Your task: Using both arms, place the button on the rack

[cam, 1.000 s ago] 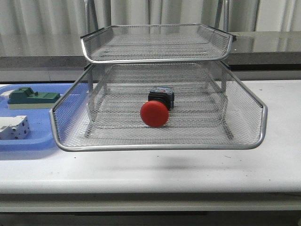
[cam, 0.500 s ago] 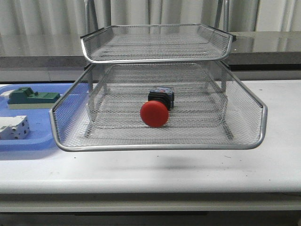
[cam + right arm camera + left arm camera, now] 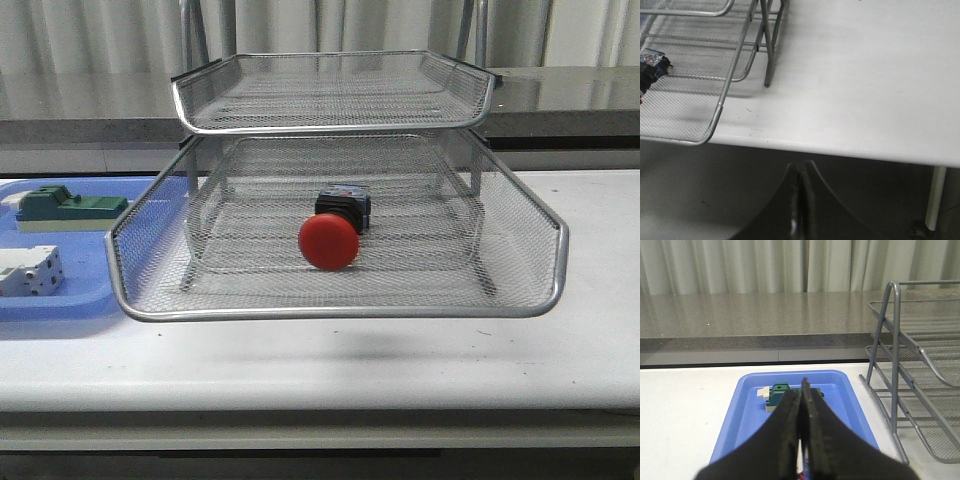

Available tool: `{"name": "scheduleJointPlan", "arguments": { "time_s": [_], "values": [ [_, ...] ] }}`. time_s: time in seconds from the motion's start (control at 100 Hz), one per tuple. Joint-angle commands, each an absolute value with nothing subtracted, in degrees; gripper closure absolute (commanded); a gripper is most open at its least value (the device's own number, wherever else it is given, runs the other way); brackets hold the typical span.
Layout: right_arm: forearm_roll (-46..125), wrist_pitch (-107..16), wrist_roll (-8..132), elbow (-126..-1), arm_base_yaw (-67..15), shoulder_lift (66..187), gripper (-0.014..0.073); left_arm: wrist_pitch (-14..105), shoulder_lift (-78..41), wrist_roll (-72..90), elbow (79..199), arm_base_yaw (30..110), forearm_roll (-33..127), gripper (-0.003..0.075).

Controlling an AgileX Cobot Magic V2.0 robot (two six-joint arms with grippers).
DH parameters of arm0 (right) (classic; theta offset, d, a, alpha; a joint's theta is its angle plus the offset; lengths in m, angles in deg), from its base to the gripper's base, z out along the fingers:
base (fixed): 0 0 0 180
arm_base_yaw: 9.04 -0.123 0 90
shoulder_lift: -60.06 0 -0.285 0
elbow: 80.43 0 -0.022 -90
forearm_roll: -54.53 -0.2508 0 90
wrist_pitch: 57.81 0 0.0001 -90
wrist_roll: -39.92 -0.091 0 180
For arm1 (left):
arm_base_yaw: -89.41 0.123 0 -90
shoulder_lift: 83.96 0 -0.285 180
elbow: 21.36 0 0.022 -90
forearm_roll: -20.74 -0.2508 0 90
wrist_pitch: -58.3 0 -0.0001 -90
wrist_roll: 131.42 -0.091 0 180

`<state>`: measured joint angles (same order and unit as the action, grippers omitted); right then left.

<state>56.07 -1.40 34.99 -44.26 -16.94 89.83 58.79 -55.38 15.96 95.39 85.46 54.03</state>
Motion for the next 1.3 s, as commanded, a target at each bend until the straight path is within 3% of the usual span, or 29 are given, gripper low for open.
{"name": "scheduleJointPlan", "arguments": {
  "time_s": [0.0,0.29,0.54,0.81,1.29],
  "values": [
    [56.54,-8.13,35.31,-46.01,-16.93,90.40,0.0664,62.94,-55.06,16.40,96.95,85.57,54.45,0.0740],
    [50.82,-15.67,39.26,-46.01,-16.93,101.94,0.0664,62.94,-55.06,16.40,96.95,85.57,54.45,0.0740],
    [35.11,-20.48,63.19,-46.01,-18.28,120.63,0.0663,62.94,-55.06,16.40,96.95,85.57,54.45,0.0740],
    [28.16,-22.61,82.15,-46.01,-28.76,136.05,0.0663,62.94,-55.06,16.40,96.95,85.57,54.45,0.0740],
    [28.16,-28.51,83.55,-46.01,-44.84,146.95,0.0663,62.94,-55.06,16.40,96.95,85.57,54.45,0.0740]
  ]
}}
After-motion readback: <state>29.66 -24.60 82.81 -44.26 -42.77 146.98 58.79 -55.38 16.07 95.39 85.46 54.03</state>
